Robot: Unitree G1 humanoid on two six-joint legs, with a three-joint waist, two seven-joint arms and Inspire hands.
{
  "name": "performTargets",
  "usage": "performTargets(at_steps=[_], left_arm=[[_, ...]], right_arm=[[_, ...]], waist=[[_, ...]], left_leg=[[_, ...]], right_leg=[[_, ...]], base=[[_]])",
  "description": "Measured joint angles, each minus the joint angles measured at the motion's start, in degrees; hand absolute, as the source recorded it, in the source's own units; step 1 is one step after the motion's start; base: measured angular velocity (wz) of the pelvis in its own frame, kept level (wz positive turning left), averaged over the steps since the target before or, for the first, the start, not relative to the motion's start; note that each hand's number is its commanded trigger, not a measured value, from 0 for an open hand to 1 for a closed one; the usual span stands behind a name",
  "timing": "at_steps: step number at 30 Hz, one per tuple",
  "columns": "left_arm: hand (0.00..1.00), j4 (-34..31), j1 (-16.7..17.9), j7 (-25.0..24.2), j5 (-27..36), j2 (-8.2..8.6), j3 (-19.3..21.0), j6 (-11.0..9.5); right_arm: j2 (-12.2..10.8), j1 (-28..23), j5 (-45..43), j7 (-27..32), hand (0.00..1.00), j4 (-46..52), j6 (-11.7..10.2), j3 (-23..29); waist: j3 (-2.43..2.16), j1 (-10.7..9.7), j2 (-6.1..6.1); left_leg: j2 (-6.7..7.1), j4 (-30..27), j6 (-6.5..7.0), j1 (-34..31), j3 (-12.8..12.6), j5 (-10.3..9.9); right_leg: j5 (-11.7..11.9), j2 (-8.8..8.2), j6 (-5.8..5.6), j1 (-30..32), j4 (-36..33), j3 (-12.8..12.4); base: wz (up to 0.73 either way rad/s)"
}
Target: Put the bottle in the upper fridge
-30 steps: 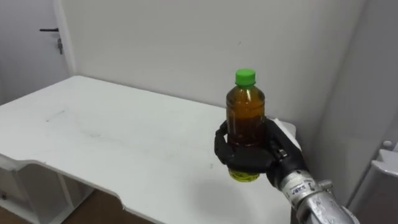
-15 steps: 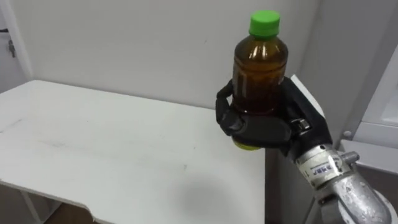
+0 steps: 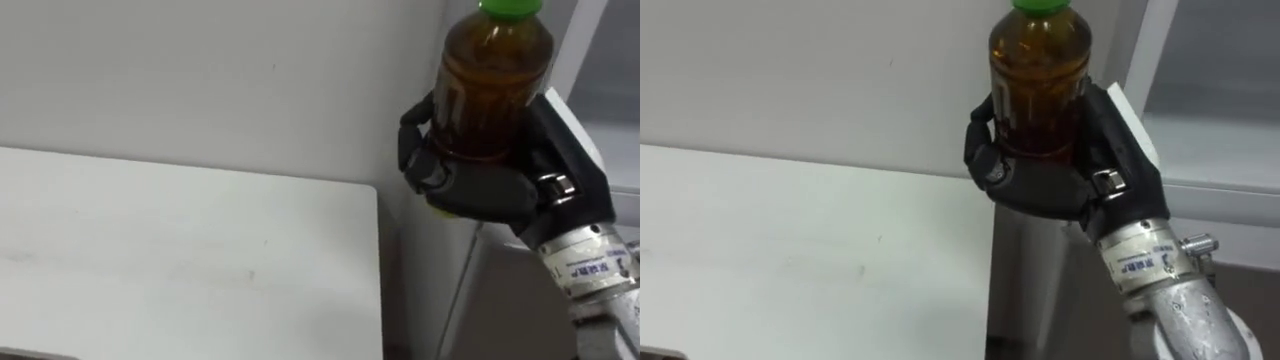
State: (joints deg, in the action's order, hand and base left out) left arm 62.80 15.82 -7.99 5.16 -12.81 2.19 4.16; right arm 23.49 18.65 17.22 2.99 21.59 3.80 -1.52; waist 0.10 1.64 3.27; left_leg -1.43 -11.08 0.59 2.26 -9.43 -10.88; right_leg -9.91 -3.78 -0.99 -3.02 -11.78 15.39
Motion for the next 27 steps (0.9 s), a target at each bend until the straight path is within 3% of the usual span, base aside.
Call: performTargets(at_steps=[12,18,27], left_arm=[[0.00,-0.07,0.93,-0.66,-2.49,0.02,2.28,-0.01],[0.00,-0.10,1.52,-1.28,-3.54,-0.16,2.29,-0.02],[0.00,-0.04,2.13,-0.59,-3.61,-0.14,4.76,0.07]], right_arm=[[0.17,-0.23,0.78,1.02,1.00,0.10,0.00,7.70],[0.59,-3.16,4.07,0.75,1.00,-0.70,0.06,10.14],[1.86,-4.89,9.73,4.63,1.00,-4.64,0.07,13.85]], waist=[[-0.21,-1.33,0.27],[-0.37,-2.52,0.59],[0.08,-2.91,1.65]], left_leg=[[-0.58,-0.23,-0.26,0.37,-0.07,-0.19],[-0.68,-0.23,-0.29,0.47,-0.06,-0.21],[-1.09,-0.24,-0.88,1.73,-1.32,-0.81]], right_leg=[[0.16,0.54,0.26,-0.03,-0.05,-1.08],[0.16,0.60,0.27,-0.12,-0.14,-1.05],[0.27,1.29,0.46,-1.13,0.09,-1.16]], base=[[-0.04],[0.00],[-0.08]])
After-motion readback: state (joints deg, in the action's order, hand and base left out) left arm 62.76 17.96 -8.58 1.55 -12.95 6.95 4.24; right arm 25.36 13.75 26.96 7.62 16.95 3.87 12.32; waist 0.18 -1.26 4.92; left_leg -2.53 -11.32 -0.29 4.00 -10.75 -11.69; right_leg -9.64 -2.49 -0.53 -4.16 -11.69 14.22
